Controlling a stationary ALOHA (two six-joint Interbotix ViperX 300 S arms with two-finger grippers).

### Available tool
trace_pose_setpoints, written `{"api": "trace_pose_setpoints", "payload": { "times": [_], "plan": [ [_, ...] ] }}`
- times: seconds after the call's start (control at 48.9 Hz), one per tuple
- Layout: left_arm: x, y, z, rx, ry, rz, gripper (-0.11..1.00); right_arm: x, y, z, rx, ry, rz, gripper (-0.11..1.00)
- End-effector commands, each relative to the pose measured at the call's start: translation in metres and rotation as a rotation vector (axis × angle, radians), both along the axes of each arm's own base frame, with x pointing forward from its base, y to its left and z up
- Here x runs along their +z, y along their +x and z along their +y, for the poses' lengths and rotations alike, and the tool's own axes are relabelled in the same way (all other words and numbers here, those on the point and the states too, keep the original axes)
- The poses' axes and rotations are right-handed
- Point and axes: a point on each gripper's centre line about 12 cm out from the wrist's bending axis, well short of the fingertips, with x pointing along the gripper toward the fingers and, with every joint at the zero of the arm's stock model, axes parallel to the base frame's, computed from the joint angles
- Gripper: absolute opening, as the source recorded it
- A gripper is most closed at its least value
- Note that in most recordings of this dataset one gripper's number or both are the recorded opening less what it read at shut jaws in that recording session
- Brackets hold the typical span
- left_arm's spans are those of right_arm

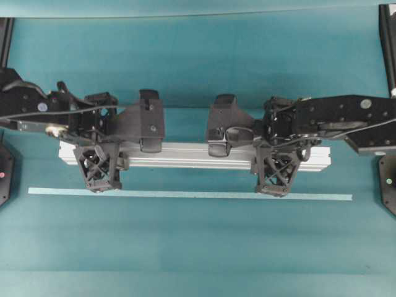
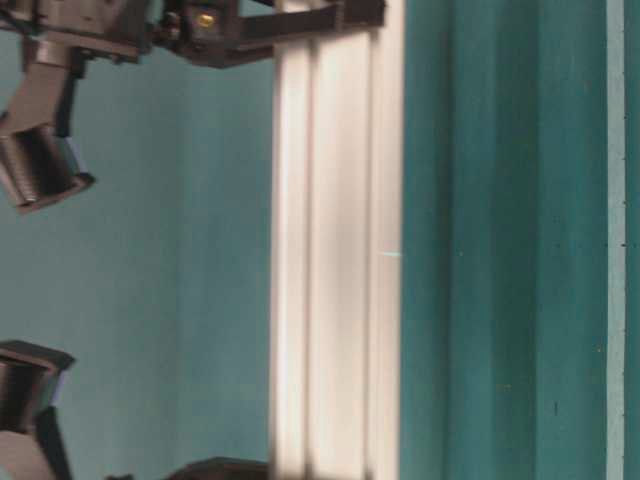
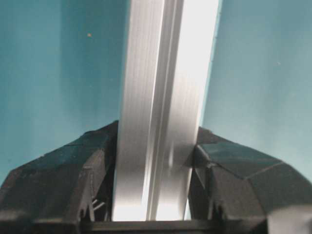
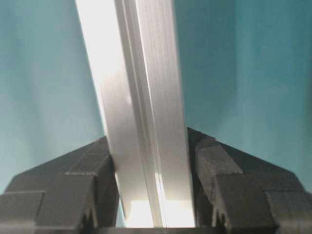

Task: Lift the metal rail with both hands.
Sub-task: 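Lower the rail back onto the table with both grippers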

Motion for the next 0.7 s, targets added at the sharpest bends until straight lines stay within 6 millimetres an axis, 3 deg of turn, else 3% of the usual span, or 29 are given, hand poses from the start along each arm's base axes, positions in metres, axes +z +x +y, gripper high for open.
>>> {"api": "trace_pose_setpoints", "payload": {
  "times": [0.0,0.348,0.675],
  "plan": [
    [-0.003,0.0,0.003,0.064,-0.016,-0.038,0.36,-0.008,0.001,0.004,-0.007,0.011,-0.007,0.39],
    [-0.038,-0.001,-0.003,0.077,-0.029,-0.081,0.36,-0.046,-0.003,0.015,-0.008,0.043,-0.003,0.39],
    [-0.046,0.002,-0.01,0.09,-0.044,-0.126,0.36,-0.071,-0.011,0.024,-0.003,0.062,-0.016,0.39]
  ]
}}
